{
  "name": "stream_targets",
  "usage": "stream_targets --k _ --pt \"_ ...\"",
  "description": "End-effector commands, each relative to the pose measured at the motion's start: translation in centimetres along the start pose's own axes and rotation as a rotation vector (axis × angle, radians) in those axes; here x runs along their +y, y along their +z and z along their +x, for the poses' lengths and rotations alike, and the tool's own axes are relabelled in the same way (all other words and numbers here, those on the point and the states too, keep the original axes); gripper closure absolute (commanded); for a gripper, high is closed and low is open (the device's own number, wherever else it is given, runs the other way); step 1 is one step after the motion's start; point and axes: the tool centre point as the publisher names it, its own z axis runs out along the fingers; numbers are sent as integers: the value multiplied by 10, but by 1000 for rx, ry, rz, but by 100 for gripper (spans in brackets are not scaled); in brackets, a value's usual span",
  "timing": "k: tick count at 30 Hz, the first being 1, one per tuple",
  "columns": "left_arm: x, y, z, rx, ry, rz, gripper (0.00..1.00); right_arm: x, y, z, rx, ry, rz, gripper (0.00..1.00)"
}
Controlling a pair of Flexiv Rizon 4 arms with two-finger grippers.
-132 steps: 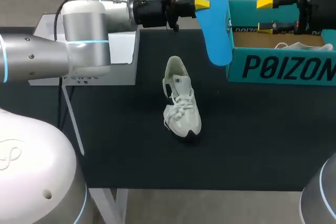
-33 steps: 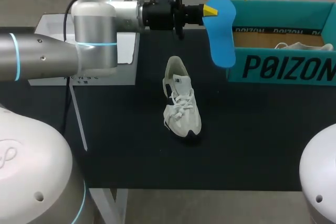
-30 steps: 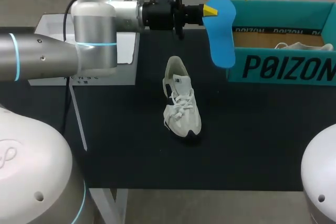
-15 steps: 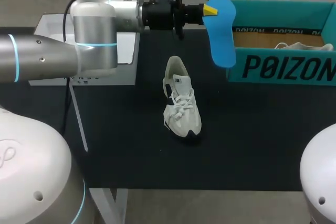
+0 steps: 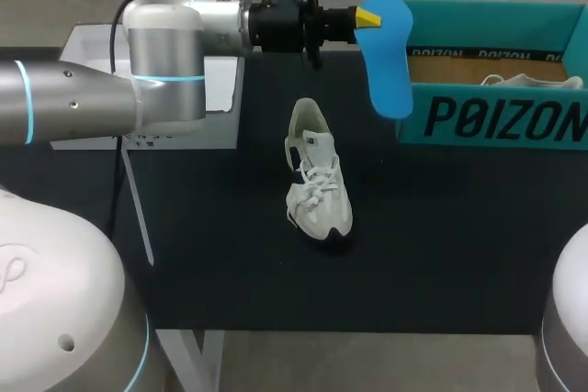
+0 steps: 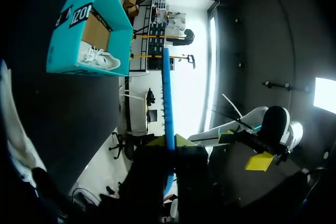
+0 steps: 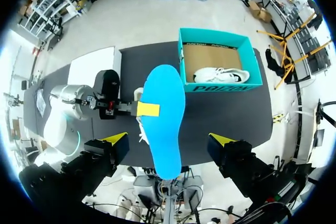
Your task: Take the shoe out of the shoebox, open the shoe tongue, remove and reinsert the insole, then place the shoe into the shoebox
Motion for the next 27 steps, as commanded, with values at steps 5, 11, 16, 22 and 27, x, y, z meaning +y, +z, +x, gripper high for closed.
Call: stream_targets --k 5,11,16,22,27 --pt "1 0 0 -1 0 3 100 -6 8 -46 331 -51 48 0" --pt "1 0 0 -1 0 3 100 -6 8 -46 331 -51 48 0" --pt "1 0 0 -1 0 3 100 -6 8 -46 331 -51 48 0" --pt "1 0 0 -1 0 3 100 -12 21 -48 580 25 51 0" --pt "1 0 0 -1 0 3 100 -21 33 -56 802 78 0 0"
